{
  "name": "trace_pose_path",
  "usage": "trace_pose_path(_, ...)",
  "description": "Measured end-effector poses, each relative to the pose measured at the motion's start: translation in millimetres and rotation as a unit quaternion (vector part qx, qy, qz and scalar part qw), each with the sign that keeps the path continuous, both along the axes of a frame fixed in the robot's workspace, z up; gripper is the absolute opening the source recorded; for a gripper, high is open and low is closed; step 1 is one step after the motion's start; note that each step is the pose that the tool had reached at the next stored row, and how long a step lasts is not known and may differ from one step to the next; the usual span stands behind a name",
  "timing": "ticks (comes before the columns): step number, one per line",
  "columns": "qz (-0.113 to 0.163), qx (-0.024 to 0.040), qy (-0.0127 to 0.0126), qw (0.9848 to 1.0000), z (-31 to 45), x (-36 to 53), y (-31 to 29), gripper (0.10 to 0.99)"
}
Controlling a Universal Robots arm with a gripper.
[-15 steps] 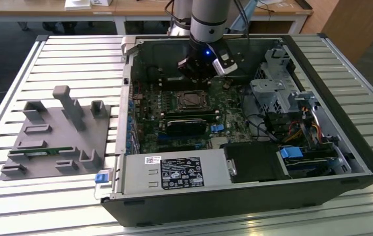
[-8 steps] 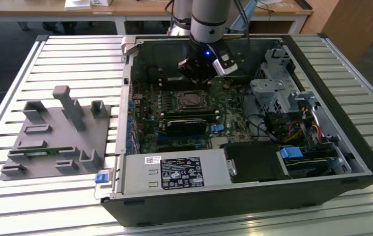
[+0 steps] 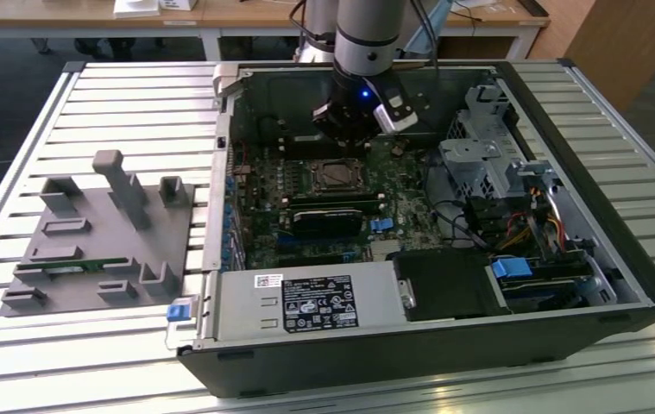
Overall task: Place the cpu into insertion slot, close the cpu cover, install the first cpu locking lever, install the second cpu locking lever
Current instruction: 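Install the second cpu locking lever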
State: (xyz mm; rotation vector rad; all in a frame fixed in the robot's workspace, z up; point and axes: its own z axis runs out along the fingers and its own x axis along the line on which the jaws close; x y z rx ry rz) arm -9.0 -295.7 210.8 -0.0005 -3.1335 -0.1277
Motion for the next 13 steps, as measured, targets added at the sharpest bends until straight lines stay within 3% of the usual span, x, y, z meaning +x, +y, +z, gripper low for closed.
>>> trace_pose_path(13, 0.000, 0.0000, 0.0000, 1.0000, 0.0, 0.0, -5.3, 0.106)
